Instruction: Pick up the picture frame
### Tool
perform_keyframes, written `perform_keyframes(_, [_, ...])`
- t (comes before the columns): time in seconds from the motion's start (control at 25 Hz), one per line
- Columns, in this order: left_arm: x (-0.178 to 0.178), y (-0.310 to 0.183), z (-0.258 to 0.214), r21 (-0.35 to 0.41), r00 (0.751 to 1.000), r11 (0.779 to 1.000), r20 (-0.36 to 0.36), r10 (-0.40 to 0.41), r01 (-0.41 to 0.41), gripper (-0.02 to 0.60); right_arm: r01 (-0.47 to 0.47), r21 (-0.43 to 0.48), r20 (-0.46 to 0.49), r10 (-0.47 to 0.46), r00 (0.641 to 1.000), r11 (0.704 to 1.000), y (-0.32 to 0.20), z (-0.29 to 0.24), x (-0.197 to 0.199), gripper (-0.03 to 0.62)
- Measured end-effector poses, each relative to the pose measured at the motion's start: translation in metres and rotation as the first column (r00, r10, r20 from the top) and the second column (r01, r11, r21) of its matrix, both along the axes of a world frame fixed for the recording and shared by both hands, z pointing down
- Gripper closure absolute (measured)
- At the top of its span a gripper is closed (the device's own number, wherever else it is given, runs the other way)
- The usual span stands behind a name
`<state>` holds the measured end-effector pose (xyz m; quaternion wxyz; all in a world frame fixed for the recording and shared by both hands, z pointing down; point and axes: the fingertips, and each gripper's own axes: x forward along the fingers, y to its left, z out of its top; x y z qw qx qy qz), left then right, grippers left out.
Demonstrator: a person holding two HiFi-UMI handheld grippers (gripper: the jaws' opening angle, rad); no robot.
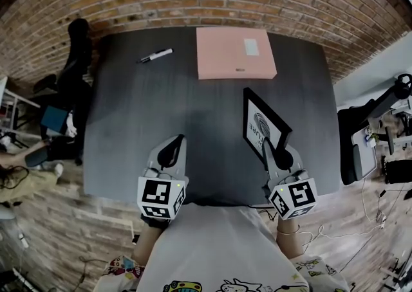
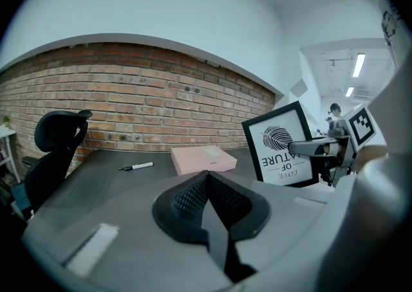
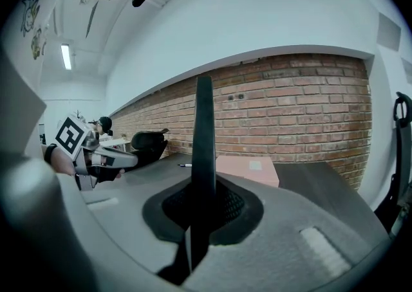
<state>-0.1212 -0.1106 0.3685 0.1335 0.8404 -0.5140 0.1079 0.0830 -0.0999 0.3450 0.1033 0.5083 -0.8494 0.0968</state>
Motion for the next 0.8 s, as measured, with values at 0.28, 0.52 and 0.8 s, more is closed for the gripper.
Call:
perform_keyframes(0.28, [0.0016,0.0,-0.0014,0.009,1.0,1.0,-0.012,0.007,-0.007,0.568,-0.017,0.011,0.027,0.016,1.0,1.0,-0.0019,-0.0042,0.0031,0.582])
perform_keyframes(0.52, [-0.0001,-0.001,-0.0009,0.009,1.0,1.0,-0.006,0.008,-0.007,0.568,-0.018,0.012,0.022,0.018,1.0,1.0,-0.0019,-0.0033,0.001,0.582])
perform_keyframes(0.8, [-0.0019,-0.0003,0.0012,0.008,1.0,1.0,-0.002,0.006,-0.006,0.568,-0.019,0.007,0.023,0.019,1.0,1.0,-0.0002,-0.0009,0.0002,0.582])
